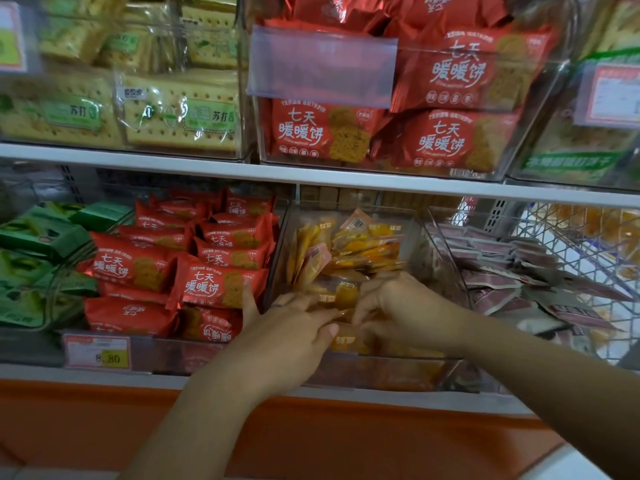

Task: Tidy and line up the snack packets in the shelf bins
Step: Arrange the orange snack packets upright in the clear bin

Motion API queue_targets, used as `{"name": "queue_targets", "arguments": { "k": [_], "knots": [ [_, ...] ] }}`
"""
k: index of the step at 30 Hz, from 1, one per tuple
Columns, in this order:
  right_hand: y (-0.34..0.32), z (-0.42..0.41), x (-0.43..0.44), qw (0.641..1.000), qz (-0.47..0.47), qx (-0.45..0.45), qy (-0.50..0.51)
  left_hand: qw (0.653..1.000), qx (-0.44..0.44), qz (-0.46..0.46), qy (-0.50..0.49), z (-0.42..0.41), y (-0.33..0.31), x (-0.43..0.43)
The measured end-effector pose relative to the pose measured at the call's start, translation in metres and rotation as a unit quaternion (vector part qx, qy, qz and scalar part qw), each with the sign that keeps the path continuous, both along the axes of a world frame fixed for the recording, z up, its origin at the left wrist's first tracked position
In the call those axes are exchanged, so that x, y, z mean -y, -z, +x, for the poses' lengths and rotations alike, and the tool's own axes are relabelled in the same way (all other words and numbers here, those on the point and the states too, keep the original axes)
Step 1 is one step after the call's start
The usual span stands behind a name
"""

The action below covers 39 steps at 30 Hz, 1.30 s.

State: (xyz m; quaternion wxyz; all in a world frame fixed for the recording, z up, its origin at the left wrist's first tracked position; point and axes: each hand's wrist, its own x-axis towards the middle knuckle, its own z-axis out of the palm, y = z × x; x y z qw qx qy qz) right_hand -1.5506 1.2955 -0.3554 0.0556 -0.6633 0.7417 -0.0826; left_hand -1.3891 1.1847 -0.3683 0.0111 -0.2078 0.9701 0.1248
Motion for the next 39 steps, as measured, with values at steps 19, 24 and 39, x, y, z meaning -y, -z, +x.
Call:
{"name": "queue_targets", "arguments": {
  "k": [19,24,39],
  "knots": [
    [-0.020,-0.020,0.051,0.992,0.060,0.102,0.038,0.997,-0.056,0.054,0.026,0.005,0.001,0.008],
    [-0.016,-0.012,0.023,0.988,0.079,0.129,0.013,0.986,-0.164,0.010,-0.021,-0.001,0.002,0.013],
    [-0.007,-0.065,0.037,0.987,-0.021,0.091,0.130,0.999,-0.042,0.008,0.000,-0.016,0.008,0.011]
  ]
}}
